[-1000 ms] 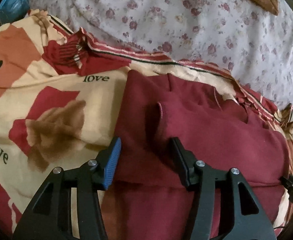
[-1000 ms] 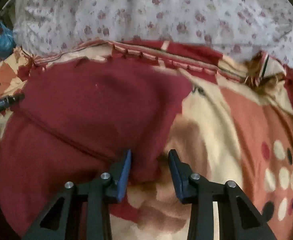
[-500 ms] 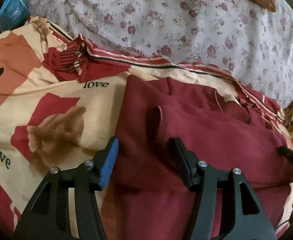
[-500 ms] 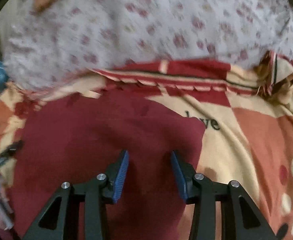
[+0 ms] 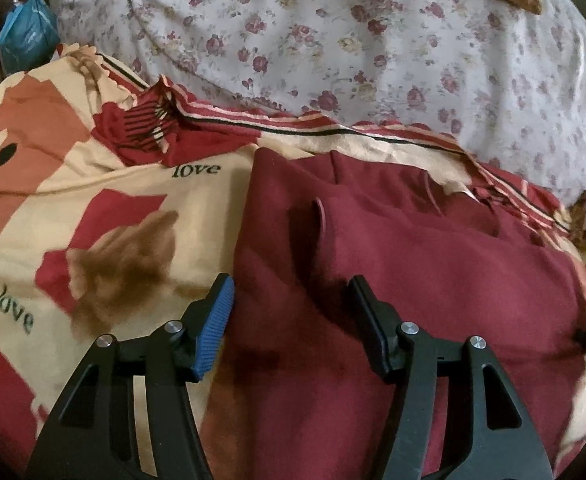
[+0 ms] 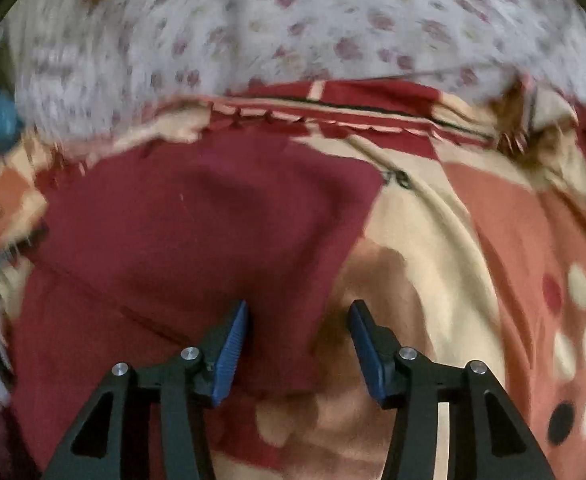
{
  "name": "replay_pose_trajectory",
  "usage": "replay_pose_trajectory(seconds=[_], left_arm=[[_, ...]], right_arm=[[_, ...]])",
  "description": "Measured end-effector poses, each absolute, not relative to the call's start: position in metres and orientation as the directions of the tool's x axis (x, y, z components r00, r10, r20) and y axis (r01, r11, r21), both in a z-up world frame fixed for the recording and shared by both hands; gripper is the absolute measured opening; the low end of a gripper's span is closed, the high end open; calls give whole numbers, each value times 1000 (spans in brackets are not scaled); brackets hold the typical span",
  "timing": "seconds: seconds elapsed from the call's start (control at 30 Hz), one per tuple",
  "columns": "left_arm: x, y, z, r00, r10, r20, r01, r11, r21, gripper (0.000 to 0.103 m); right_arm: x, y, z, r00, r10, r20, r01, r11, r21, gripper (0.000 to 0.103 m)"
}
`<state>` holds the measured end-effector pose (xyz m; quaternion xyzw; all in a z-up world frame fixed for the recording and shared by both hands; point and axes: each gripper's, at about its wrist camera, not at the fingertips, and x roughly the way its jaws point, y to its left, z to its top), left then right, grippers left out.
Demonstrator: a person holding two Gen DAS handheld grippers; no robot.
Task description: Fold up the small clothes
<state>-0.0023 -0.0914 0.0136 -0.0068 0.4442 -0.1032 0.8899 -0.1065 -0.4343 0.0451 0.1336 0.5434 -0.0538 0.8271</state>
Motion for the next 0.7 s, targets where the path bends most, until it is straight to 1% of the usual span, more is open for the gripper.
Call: replay_pose_trajectory(seconds=[0.03,0.1,0.2,0.27,0.4,0.47,0.5,0.53,0.57,0.6,0.67,0.7], left_arm=[[-10,-88,19,572,-213,-793,190,974,-124,59],[-26,-77,30,556,-264,-788,210,962,-174,59],[-53,-61,35,555,-271,-786,199,961,-190,59],[-67,-56,34,550,-255,-795,186,966,-181,59],[-98,-48,34,547,-248,-799,172,968,-183,59],[-111,-49,36,547,-250,-799,179,967,-180,59],[-118,-48,38,547,-249,-799,183,967,-176,59],[-123,-48,38,546,-248,-800,186,967,-173,59],[-128,-47,39,544,-247,-802,190,967,-169,59],[-136,-45,42,542,-245,-804,198,967,-161,59],[-147,-40,46,556,-238,-797,204,968,-146,59],[-151,-38,46,561,-233,-795,205,969,-139,59]], right_arm=[[-113,-439,56,418,76,-905,243,951,192,49],[-134,-443,83,477,109,-872,207,950,232,50],[-170,-441,108,499,124,-857,155,961,229,59],[-181,-432,105,505,152,-849,130,960,249,59],[-181,-399,76,482,212,-850,80,956,284,58],[-174,-389,63,486,248,-838,78,943,325,47],[-170,-382,56,490,251,-835,76,942,328,32],[-168,-376,51,484,209,-850,74,958,278,16],[-168,-373,49,480,173,-860,71,969,235,10],[-171,-375,50,483,169,-859,69,971,229,6],[-184,-387,62,493,149,-857,83,973,217,4],[-193,-396,69,507,103,-856,110,977,183,0]])
